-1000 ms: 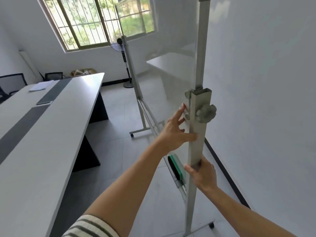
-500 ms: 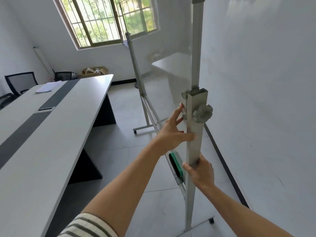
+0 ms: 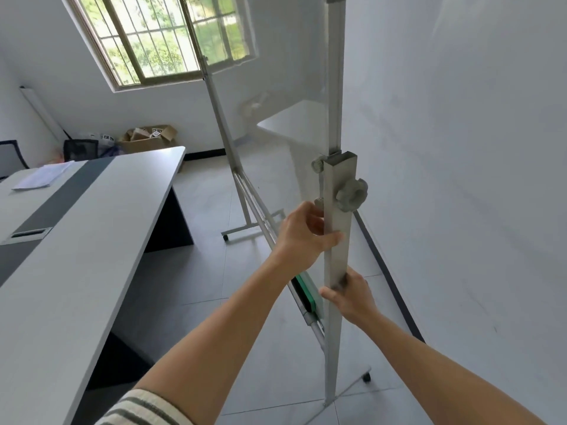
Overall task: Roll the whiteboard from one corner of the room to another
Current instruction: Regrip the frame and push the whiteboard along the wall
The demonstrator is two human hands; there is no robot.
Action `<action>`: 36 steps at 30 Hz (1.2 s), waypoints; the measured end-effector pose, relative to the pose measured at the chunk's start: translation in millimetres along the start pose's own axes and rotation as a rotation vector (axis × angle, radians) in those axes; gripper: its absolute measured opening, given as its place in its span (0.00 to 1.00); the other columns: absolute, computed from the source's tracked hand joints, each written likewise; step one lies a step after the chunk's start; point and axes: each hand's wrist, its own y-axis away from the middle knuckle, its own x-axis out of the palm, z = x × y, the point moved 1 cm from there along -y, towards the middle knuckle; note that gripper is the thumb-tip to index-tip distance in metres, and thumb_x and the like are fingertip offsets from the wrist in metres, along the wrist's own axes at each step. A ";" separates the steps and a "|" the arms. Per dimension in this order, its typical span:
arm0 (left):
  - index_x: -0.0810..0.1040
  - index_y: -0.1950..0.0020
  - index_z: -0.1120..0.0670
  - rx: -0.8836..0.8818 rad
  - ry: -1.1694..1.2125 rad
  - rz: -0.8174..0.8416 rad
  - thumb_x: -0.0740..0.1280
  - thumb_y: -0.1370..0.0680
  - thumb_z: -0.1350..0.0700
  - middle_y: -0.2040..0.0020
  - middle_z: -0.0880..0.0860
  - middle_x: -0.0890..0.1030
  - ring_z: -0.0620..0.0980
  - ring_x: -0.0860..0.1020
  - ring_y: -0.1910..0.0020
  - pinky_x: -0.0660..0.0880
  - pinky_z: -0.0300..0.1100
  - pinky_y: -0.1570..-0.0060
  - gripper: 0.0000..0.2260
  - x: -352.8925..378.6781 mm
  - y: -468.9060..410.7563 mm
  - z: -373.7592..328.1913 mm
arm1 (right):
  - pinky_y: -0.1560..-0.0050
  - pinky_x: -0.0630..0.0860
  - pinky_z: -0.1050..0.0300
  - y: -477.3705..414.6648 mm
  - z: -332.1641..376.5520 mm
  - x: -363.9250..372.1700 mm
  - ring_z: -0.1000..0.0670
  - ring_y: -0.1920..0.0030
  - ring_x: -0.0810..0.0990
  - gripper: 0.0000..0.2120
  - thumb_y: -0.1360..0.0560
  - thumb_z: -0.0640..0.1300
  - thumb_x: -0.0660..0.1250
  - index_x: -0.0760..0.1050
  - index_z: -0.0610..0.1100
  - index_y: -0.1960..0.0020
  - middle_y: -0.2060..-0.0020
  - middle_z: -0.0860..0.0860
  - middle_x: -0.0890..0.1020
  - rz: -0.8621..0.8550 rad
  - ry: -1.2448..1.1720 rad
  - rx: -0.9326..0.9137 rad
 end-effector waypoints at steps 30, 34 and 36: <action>0.75 0.63 0.55 -0.022 -0.024 -0.268 0.77 0.34 0.54 0.62 0.55 0.81 0.53 0.79 0.61 0.79 0.58 0.53 0.12 13.7 -604.2 34.1 | 0.51 0.80 0.44 -648.8 32.8 -65.0 0.40 0.53 0.79 0.18 0.36 0.45 0.73 0.73 0.46 0.49 0.57 0.43 0.79 0.281 -0.016 -0.091; 0.77 0.58 0.60 -0.037 -0.038 -0.236 0.77 0.33 0.54 0.61 0.56 0.81 0.56 0.79 0.61 0.79 0.57 0.52 0.13 8.3 -685.5 36.0 | 0.47 0.80 0.45 -730.3 42.5 -69.8 0.42 0.50 0.80 0.20 0.35 0.44 0.74 0.73 0.45 0.45 0.53 0.45 0.81 0.331 -0.038 -0.047; 0.76 0.60 0.59 -0.047 -0.034 -0.224 0.77 0.33 0.54 0.64 0.52 0.79 0.51 0.77 0.63 0.80 0.54 0.53 0.13 6.3 -726.1 38.3 | 0.48 0.79 0.45 -771.0 47.7 -71.8 0.42 0.50 0.79 0.21 0.36 0.44 0.74 0.74 0.45 0.45 0.53 0.45 0.80 0.335 -0.034 -0.046</action>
